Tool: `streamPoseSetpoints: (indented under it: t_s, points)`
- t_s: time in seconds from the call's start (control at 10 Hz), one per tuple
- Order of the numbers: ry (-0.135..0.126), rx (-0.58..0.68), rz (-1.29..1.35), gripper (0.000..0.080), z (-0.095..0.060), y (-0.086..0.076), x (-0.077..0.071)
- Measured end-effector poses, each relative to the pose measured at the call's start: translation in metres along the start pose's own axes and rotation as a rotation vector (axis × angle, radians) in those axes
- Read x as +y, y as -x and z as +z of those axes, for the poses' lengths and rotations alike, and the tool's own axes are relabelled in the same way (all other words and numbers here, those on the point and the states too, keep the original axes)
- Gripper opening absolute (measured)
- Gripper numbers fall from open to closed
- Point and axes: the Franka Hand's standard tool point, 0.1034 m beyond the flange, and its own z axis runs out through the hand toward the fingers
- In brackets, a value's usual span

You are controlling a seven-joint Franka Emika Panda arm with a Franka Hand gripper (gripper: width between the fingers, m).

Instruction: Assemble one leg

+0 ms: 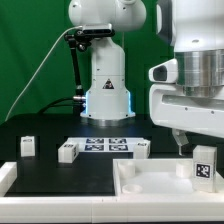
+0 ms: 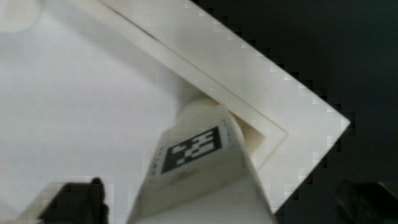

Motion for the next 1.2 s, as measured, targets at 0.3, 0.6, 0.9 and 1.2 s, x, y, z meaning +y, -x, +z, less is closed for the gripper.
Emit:
streamPoseSetpoints:
  t_s: [0.3,0.6,0.9,1.2]
  points:
    - [0.035,0.023,-0.376,0.0649,0.0017,-0.0025,0.0032]
    - [0.034,0.022,-0.403,0.0523,0.0016,-0.0031,0.0035]
    - [0.034,0.022,-0.401,0.0289,0.0016,-0.0033,0.0036]
    - [0.032,0.022,-0.351,0.0289,0.0017,-0.0029,0.0034]
